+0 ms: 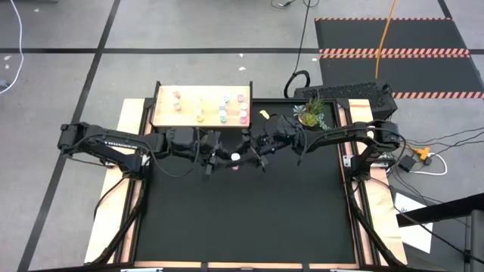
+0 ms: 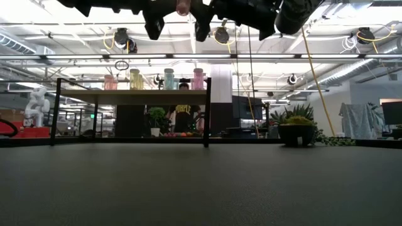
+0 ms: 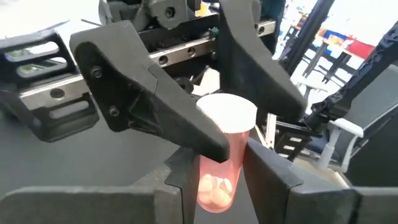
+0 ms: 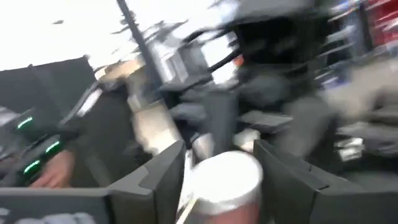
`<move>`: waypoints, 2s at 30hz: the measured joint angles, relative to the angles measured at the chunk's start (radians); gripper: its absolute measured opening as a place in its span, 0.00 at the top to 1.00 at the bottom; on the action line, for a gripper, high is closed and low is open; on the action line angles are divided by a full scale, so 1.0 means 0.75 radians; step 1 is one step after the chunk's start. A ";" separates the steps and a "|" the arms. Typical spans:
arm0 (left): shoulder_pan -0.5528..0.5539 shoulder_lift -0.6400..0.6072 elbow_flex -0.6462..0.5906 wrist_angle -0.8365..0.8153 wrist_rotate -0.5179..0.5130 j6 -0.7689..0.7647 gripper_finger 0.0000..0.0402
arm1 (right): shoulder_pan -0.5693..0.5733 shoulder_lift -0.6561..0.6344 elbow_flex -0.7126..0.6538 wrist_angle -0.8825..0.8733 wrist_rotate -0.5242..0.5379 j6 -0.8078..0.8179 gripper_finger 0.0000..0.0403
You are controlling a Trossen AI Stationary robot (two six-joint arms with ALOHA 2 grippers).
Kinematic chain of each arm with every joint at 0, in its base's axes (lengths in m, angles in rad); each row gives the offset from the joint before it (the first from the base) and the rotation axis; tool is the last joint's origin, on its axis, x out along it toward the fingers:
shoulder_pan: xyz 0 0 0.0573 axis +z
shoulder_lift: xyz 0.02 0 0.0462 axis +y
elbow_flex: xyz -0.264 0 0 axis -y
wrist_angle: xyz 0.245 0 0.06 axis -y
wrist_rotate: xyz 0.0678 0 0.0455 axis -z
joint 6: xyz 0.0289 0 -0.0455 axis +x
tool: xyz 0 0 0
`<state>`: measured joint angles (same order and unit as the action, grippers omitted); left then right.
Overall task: Pick and place medicine bottles onto shelf by color
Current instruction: Put the orange pill bottle on the shelf aligned with the other orange pill bottles
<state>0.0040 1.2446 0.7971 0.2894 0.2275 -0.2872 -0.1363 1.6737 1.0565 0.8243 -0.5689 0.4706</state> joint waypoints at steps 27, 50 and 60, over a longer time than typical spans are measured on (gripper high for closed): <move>0.020 -0.467 0.002 -0.622 -0.891 0.251 0.71 | -0.179 -0.366 -0.018 -0.176 0.099 -0.140 0.40; 0.280 -1.044 -0.722 -0.404 -1.300 0.309 0.71 | -0.189 -0.366 -0.046 -0.202 0.204 -0.169 0.40; 0.457 -1.043 -0.779 -0.370 -1.315 0.267 0.71 | -0.189 -0.366 -0.046 -0.221 0.234 -0.160 0.40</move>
<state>0.3468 0.4622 0.2125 0.0116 -0.7585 -0.0866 -0.2779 1.3994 1.0218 0.6586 -0.3931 0.3508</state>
